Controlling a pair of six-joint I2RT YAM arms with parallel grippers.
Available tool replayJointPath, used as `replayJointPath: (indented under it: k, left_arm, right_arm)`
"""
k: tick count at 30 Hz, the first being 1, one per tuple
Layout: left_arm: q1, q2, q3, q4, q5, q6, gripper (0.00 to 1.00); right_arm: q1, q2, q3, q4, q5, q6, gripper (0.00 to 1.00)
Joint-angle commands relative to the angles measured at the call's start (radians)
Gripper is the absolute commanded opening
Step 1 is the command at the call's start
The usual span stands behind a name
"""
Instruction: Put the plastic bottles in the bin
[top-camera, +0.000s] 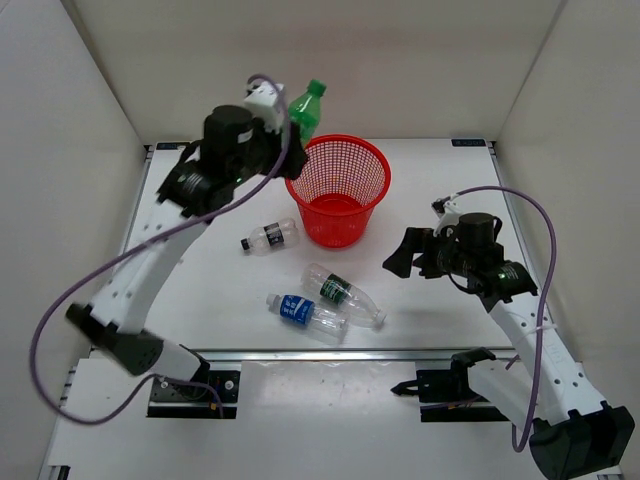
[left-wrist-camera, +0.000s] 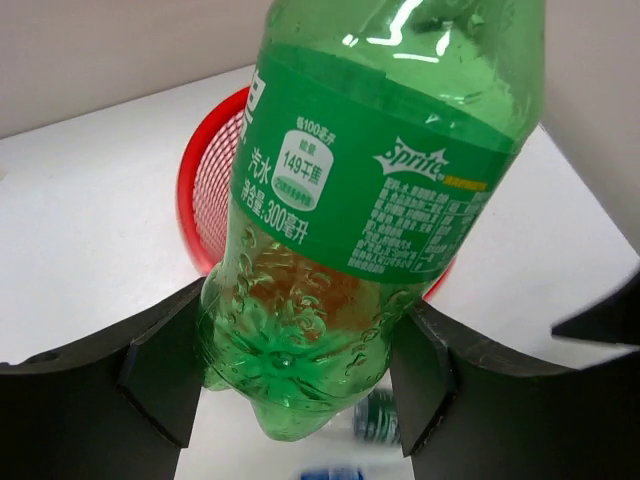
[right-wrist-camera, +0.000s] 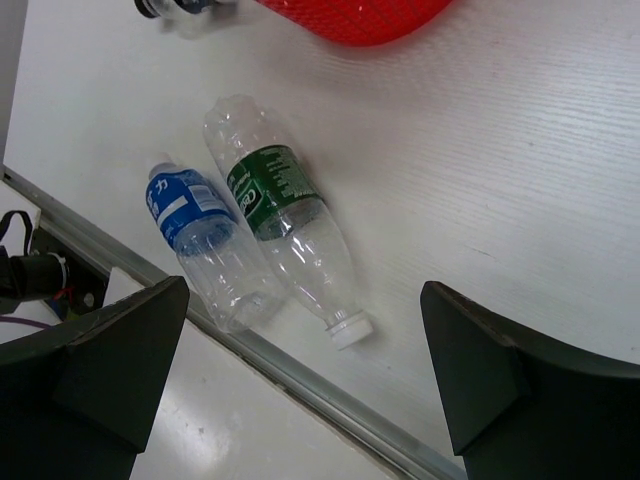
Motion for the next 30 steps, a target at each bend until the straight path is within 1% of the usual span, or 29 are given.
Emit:
replayJointPath:
  k: [1, 2, 3, 4, 5, 6, 7, 8, 9, 11, 14, 17, 19, 20, 21, 22, 23, 24, 25, 26, 27, 28, 29, 30]
  left_arm:
    - [0.001, 0.212, 0.12, 0.046, 0.064, -0.002, 0.54]
    - [-0.002, 0.286, 0.214, 0.012, 0.07, 0.005, 0.55]
    - [-0.005, 0.352, 0.254, -0.003, 0.065, -0.008, 0.56]
    - [-0.013, 0.377, 0.318, -0.021, 0.08, -0.01, 0.56]
    - [-0.018, 0.424, 0.355, -0.034, 0.108, -0.005, 0.58]
    - [-0.03, 0.46, 0.371, -0.038, 0.108, -0.008, 0.63]
    - [-0.029, 0.468, 0.389, -0.061, 0.107, -0.011, 0.69]
    - [-0.039, 0.488, 0.386, -0.06, 0.096, -0.008, 0.94]
    - [-0.039, 0.483, 0.386, -0.065, 0.093, -0.011, 0.98]
    - [-0.045, 0.459, 0.373, -0.086, 0.076, -0.014, 0.98]
    - [-0.03, 0.348, 0.302, -0.057, 0.053, -0.018, 0.99]
    - [-0.013, 0.233, 0.249, -0.058, 0.038, -0.028, 0.98]
    - [0.028, 0.122, 0.175, -0.054, 0.041, -0.05, 0.98]
    - [0.042, 0.103, 0.102, -0.057, 0.038, -0.06, 0.98]
    - [0.079, 0.039, 0.062, -0.06, 0.038, -0.083, 0.99]
    - [0.115, -0.021, -0.025, -0.072, 0.038, -0.097, 0.99]
    - [0.123, -0.09, -0.125, -0.081, 0.007, -0.129, 0.99]
    - [0.152, -0.124, -0.229, -0.098, -0.02, -0.143, 0.99]
    - [0.181, -0.19, -0.333, -0.121, -0.06, -0.172, 0.99]
    - [0.217, -0.254, -0.392, -0.141, -0.07, -0.215, 0.99]
    - [0.235, -0.284, -0.481, -0.182, -0.103, -0.247, 0.99]
    - [0.278, -0.335, -0.565, -0.207, -0.126, -0.263, 0.99]
    - [0.319, -0.385, -0.598, -0.251, -0.143, -0.287, 0.99]
    - [0.333, -0.408, -0.655, -0.305, -0.174, -0.303, 0.99]
  right_arm:
    - [-0.018, -0.04, -0.017, 0.065, -0.007, 0.023, 0.99]
    - [-0.025, -0.041, -0.006, 0.067, -0.011, 0.02, 0.99]
    - [-0.016, -0.038, -0.003, 0.059, -0.011, 0.022, 0.99]
    - [-0.027, -0.035, 0.002, 0.059, -0.001, 0.008, 0.99]
    - [-0.028, -0.02, 0.006, 0.046, 0.004, 0.002, 0.99]
    - [-0.025, -0.02, 0.009, 0.032, 0.013, 0.003, 0.99]
    - [-0.022, 0.001, 0.011, 0.036, 0.025, -0.01, 1.0]
    - [-0.013, 0.011, 0.016, 0.026, 0.035, -0.013, 1.0]
    - [-0.009, 0.008, 0.019, 0.03, 0.044, -0.018, 0.99]
    - [0.028, 0.014, 0.023, 0.029, 0.065, -0.012, 0.99]
    - [0.065, 0.008, 0.008, 0.038, 0.101, -0.02, 0.99]
    - [0.067, 0.025, 0.006, 0.036, 0.082, -0.029, 0.99]
    - [0.088, 0.043, -0.006, 0.053, 0.073, -0.044, 0.99]
    - [0.123, 0.057, -0.01, 0.059, 0.085, -0.043, 1.0]
    - [0.149, 0.067, -0.012, 0.061, 0.096, -0.058, 0.99]
    - [0.174, 0.09, -0.011, 0.077, 0.099, -0.081, 0.99]
    - [0.215, 0.113, -0.018, 0.103, 0.12, -0.096, 0.99]
    - [0.267, 0.13, -0.017, 0.117, 0.142, -0.098, 0.98]
    - [0.307, 0.159, -0.018, 0.143, 0.159, -0.134, 0.99]
    - [0.324, 0.181, -0.015, 0.153, 0.173, -0.157, 0.98]
    - [0.356, 0.213, -0.008, 0.156, 0.212, -0.167, 0.99]
    - [0.373, 0.232, 0.003, 0.168, 0.237, -0.168, 0.98]
    - [0.38, 0.271, 0.011, 0.167, 0.249, -0.19, 0.97]
    - [0.387, 0.303, 0.02, 0.174, 0.274, -0.207, 0.96]
